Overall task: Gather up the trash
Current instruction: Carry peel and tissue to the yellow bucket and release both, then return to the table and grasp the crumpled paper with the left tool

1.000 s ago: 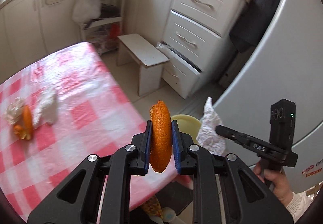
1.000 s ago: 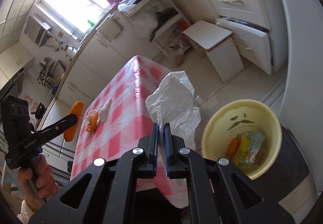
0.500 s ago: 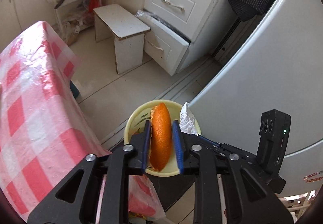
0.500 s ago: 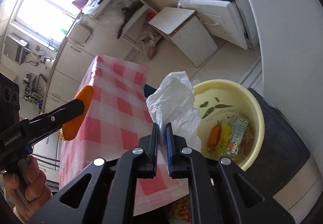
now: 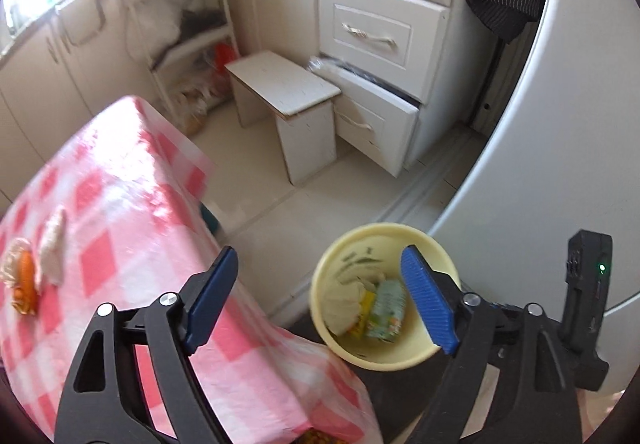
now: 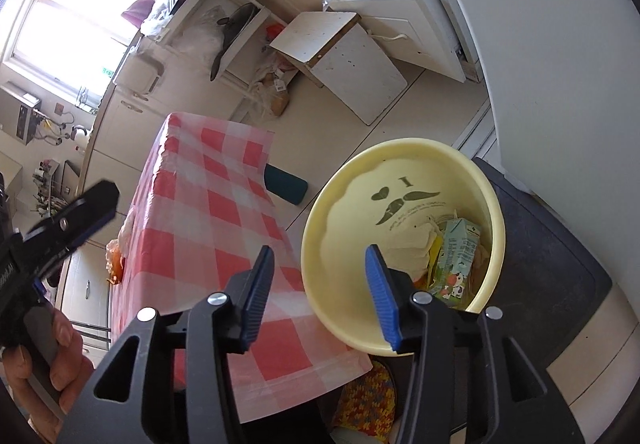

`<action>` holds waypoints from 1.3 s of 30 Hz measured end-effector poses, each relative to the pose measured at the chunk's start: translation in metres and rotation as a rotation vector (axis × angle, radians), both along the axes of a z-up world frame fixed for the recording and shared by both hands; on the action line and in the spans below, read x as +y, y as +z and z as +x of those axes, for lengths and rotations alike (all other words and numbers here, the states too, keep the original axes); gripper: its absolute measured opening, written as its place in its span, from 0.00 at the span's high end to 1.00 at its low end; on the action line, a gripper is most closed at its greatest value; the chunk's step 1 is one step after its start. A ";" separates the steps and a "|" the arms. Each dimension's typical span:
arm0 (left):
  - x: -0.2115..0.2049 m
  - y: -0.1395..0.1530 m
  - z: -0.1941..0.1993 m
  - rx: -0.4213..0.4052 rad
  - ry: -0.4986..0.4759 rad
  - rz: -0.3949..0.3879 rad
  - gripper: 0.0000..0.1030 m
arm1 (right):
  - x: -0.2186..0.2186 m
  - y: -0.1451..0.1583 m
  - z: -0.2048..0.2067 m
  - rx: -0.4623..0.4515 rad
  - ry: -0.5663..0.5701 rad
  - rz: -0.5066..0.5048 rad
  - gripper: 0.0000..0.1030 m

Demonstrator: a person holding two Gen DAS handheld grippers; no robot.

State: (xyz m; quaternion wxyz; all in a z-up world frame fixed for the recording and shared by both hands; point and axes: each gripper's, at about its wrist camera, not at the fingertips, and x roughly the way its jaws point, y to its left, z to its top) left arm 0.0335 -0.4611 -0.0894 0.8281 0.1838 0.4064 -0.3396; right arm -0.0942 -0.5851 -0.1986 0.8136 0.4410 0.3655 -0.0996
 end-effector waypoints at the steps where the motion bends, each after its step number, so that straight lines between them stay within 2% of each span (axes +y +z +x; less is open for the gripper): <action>1: 0.002 0.002 0.000 -0.012 0.006 -0.002 0.21 | 0.002 0.002 0.001 0.000 0.003 -0.008 0.51; 14: 0.022 0.014 0.007 -0.063 0.070 -0.032 0.20 | 0.026 0.031 0.008 -0.013 0.046 -0.127 0.49; 29: 0.048 0.022 0.015 -0.064 0.140 -0.083 0.17 | 0.058 0.068 0.021 -0.040 0.112 -0.293 0.45; 39: 0.077 0.030 0.026 -0.059 0.226 -0.148 0.17 | 0.089 0.095 0.043 -0.042 0.185 -0.429 0.44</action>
